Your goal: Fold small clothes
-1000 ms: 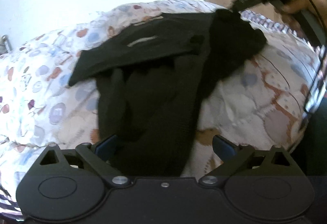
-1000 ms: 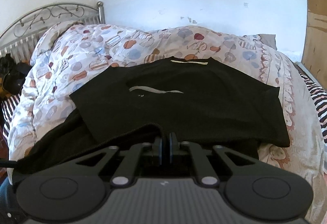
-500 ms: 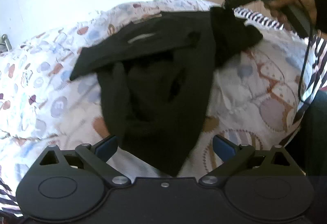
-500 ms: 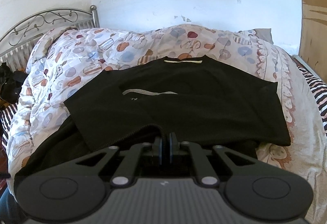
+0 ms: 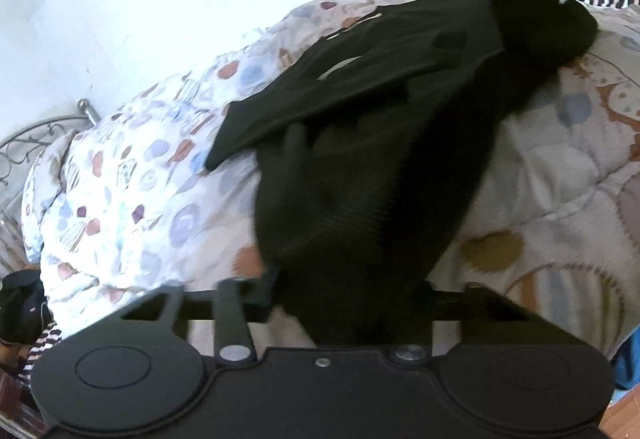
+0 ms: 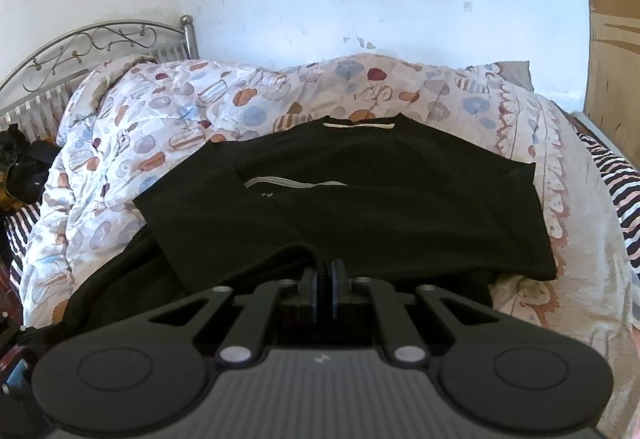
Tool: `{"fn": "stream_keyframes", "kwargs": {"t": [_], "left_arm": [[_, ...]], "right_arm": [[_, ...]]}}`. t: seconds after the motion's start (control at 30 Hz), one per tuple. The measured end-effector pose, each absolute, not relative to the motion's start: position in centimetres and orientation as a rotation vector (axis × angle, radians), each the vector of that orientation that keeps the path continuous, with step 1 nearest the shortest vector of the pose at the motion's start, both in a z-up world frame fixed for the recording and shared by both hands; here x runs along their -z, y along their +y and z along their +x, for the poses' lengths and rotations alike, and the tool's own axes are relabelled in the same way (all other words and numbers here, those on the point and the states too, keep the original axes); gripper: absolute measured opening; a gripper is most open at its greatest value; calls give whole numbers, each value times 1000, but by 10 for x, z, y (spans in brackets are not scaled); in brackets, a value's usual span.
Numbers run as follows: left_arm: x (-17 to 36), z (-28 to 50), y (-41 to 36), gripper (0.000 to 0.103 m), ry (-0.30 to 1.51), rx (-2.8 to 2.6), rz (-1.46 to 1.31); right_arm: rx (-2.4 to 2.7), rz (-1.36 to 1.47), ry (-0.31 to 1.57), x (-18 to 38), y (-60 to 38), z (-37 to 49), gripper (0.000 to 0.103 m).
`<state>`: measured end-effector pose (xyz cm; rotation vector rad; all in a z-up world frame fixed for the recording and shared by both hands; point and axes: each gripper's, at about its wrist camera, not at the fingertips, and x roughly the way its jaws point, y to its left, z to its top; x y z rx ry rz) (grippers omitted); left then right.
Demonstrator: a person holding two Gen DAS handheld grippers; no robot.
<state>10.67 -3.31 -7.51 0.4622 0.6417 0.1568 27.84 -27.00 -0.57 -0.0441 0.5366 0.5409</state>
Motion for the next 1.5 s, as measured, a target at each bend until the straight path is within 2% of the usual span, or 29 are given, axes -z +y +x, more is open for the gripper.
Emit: {"fn": "stream_keyframes", "kwargs": {"t": [0.13, 0.17, 0.5, 0.57, 0.67, 0.73, 0.8, 1.0, 1.17, 1.33, 1.47, 1.5], "left_arm": [[58, 96, -3, 15, 600, -142, 387], [54, 96, 3, 13, 584, -143, 366], [14, 106, 28, 8, 416, -62, 262], [6, 113, 27, 8, 404, -42, 252], [-4, 123, 24, 7, 392, -23, 234], [-13, 130, 24, 7, 386, -20, 218], [-20, 139, 25, 7, 383, -21, 204], [-37, 163, 37, 7, 401, -39, 147], [-41, 167, 42, 7, 405, -54, 135], [-41, 169, 44, 7, 407, -66, 130], [-40, 169, 45, 7, 409, -71, 122], [-40, 170, 46, 7, 410, -73, 119]], "right_arm": [[-561, -30, 521, 2, -278, 267, 7], [-569, -33, 515, 2, -280, 263, 7], [-601, -139, 512, 14, -306, 188, 9], [-595, -176, 535, 23, -310, 174, 13], [-582, -198, 557, 35, -316, 156, 32], [-571, -219, 563, 43, -318, 146, 54], [-571, -240, 549, 49, -319, 135, 67], [-521, -413, 468, 64, -300, 112, 87], [-476, -687, 324, 82, -278, 88, 88], [-520, -820, 256, 88, -271, 76, 88], [-551, -929, 201, 101, -260, 66, 79], [-557, -961, 178, 103, -256, 65, 74]]}}
